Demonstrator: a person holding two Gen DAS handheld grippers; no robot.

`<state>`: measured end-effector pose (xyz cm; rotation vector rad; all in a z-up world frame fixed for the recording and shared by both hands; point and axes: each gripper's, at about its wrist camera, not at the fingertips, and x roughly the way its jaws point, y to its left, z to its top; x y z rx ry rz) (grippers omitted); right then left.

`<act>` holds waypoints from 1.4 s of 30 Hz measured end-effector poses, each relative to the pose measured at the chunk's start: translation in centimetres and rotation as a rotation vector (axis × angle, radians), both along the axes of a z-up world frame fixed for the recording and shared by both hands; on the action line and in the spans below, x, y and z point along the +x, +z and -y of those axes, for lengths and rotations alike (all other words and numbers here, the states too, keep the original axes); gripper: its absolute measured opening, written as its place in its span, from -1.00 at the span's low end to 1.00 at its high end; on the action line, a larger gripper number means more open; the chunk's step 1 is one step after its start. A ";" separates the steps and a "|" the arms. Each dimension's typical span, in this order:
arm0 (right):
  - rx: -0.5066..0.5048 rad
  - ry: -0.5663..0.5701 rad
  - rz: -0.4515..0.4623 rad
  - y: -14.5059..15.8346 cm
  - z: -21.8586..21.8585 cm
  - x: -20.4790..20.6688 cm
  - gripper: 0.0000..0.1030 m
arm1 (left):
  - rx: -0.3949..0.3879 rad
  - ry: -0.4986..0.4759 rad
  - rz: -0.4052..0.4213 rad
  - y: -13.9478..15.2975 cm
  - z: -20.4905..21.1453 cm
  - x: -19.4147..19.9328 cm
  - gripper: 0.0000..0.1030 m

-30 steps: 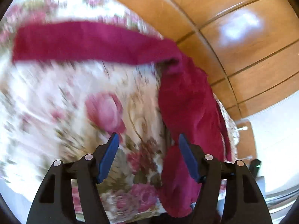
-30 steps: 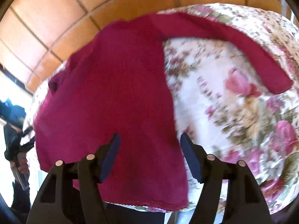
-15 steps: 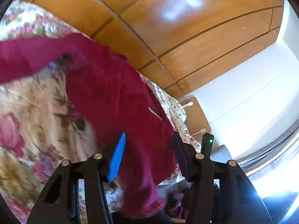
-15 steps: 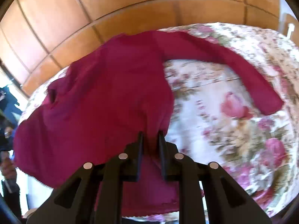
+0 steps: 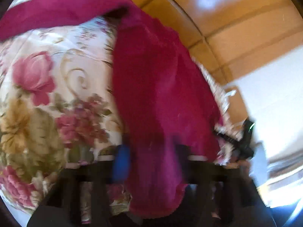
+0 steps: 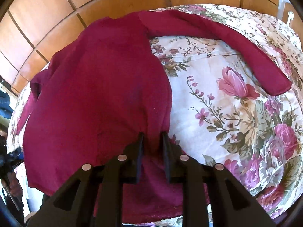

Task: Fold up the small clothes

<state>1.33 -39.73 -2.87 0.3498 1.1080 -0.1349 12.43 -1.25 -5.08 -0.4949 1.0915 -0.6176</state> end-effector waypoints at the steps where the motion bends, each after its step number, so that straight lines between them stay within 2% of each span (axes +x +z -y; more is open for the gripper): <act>1: -0.001 0.006 0.000 -0.1 0.0 0.3 -0.70 | 0.049 0.000 0.009 0.3 0.4 0.1 -0.76; 4: 0.033 0.046 0.042 1.7 -0.5 -0.3 -0.72 | 0.046 -0.001 0.031 2.3 -1.1 0.2 -0.77; 7: 0.068 0.123 0.098 3.9 -1.2 -2.0 -0.74 | 0.087 -0.015 0.064 3.8 -3.2 -0.6 -0.78; 12: 0.052 0.163 -0.024 0.9 -2.3 -3.2 -0.75 | 0.195 -0.028 -0.020 0.9 -2.5 -1.3 -0.74; 13: 0.058 0.157 -0.032 0.5 -2.3 -3.2 -0.72 | 0.193 -0.015 -0.029 0.6 -2.6 -1.2 -0.65; 14: 0.082 0.137 -0.023 0.5 -1.9 -3.2 -0.67 | 0.185 0.012 -0.035 0.6 -2.7 -1.0 -0.44; 15: 0.094 0.119 -0.011 0.9 -1.4 -3.2 -0.50 | 0.180 0.039 -0.034 1.0 -3.0 -0.7 -0.40; 16: 0.076 0.092 0.016 1.5 -0.7 -3.2 -0.27 | 0.178 0.061 -0.017 1.4 -3.7 -0.7 -0.40; 18: 0.014 0.009 0.073 3.0 1.5 -3.4 -0.02 | 0.197 0.127 0.049 2.9 -4.5 -0.4 -0.40; 20: -0.061 -0.125 0.113 4.1 4.7 -3.3 -0.05 | 0.222 0.162 0.100 4.3 -4.2 0.2 -0.18; 22: -0.181 -0.207 0.107 4.4 7.0 -3.0 -0.05 | 0.241 0.184 0.166 5.5 -3.4 0.4 -0.05; 24: -0.304 -0.253 0.066 3.2 9.4 -1.8 -0.05 | 0.247 0.159 0.195 5.8 -1.6 1.1 -0.02; 29: -0.457 -0.236 -0.069 -1.4 12.0 1.6 -0.19 | 0.284 0.071 0.203 4.7 4.1 3.4 -0.02; 30: -0.463 -0.230 -0.083 -2.3 12.7 1.5 -0.41 | 0.296 0.057 0.203 4.3 5.2 3.5 -0.02; 31: -0.464 -0.220 -0.084 -2.5 12.9 1.6 -0.82 | 0.307 0.043 0.203 3.9 6.1 3.7 -0.02; 32: -0.475 -0.219 -0.083 -2.3 12.9 1.5 -0.92 | 0.329 0.028 0.208 3.7 7.1 4.1 -0.02; 33: -0.515 -0.233 -0.072 -1.4 12.8 1.2 -0.92 | 0.351 0.016 0.220 3.4 7.7 4.2 -0.02; 36: -0.476 -0.292 0.083 3.9 13.3 -1.1 -0.92 | 0.456 -0.014 0.257 2.5 9.8 4.9 -0.02; 39: -0.439 -0.346 0.222 9.6 14.7 -3.1 -0.92 | 0.492 -0.025 0.241 1.2 10.2 5.8 -0.02; 42: -0.382 -0.399 0.293 13.1 17.3 -3.2 -0.92 | 0.516 -0.025 0.252 0.6 10.4 6.5 -0.02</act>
